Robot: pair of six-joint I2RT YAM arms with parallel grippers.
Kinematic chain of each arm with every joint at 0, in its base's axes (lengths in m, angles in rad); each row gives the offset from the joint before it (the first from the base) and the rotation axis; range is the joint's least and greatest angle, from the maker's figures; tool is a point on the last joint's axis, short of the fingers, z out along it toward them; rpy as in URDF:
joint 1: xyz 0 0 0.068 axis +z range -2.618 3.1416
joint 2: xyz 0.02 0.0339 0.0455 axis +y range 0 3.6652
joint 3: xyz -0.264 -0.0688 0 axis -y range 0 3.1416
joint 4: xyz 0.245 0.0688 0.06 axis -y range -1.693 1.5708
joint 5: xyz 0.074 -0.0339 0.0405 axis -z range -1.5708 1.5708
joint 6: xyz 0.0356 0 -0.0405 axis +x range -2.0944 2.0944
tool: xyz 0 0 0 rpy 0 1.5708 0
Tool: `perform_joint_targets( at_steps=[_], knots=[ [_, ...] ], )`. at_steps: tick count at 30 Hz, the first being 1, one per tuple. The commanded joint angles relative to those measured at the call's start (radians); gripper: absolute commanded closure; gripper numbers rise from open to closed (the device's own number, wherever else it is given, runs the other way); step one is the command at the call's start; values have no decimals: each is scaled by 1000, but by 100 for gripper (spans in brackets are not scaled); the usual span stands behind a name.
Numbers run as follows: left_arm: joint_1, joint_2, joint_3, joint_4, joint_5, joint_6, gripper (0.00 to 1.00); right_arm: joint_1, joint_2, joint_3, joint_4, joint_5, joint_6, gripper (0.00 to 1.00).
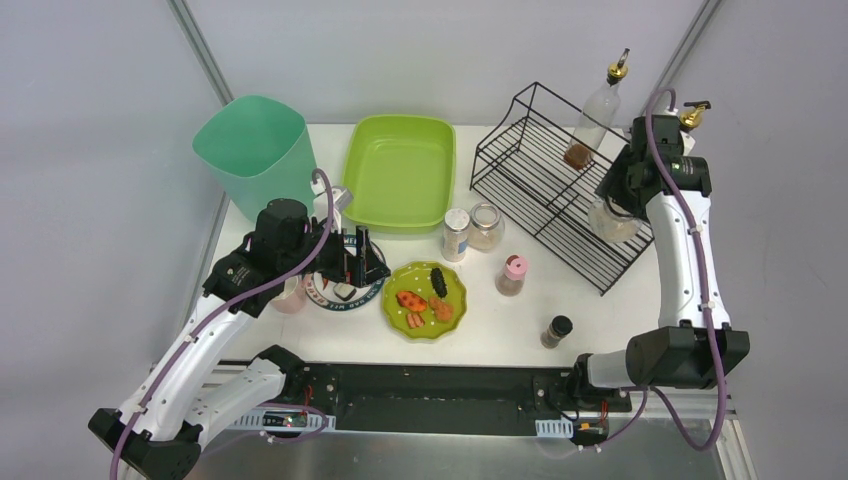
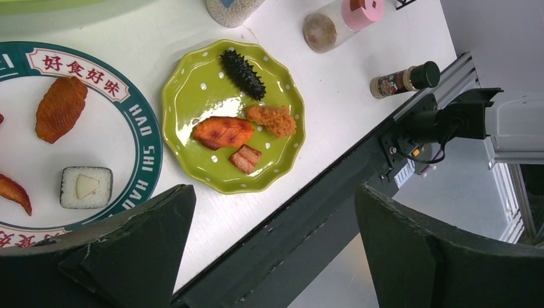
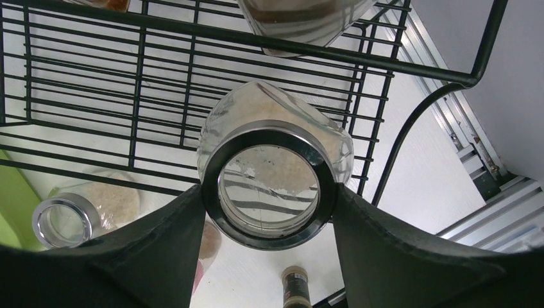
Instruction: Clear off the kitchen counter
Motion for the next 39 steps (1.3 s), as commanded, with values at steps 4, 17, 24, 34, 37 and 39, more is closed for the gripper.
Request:
perform_joint_targets(
  at_steps=[4, 17, 24, 34, 37, 39],
  knots=[
    [11, -14, 5, 7, 37, 7, 0, -12, -24, -40, 17, 22, 8, 36],
    [11, -2, 5, 7, 32, 7, 0, -4, -93, -30, 27, -59, 3, 11],
    [11, 8, 3, 7, 28, 7, 0, 59, -262, -113, 41, -166, 48, 10],
    [11, 14, 1, 7, 4, 12, 0, 341, -397, -279, 58, -186, 130, 10],
    [11, 14, 0, 7, -4, 12, 0, 441, -384, -318, 92, -173, 160, 10],
    [11, 14, -1, 7, -11, 13, 0, 507, -360, -339, 129, -155, 177, 10]
  ],
)
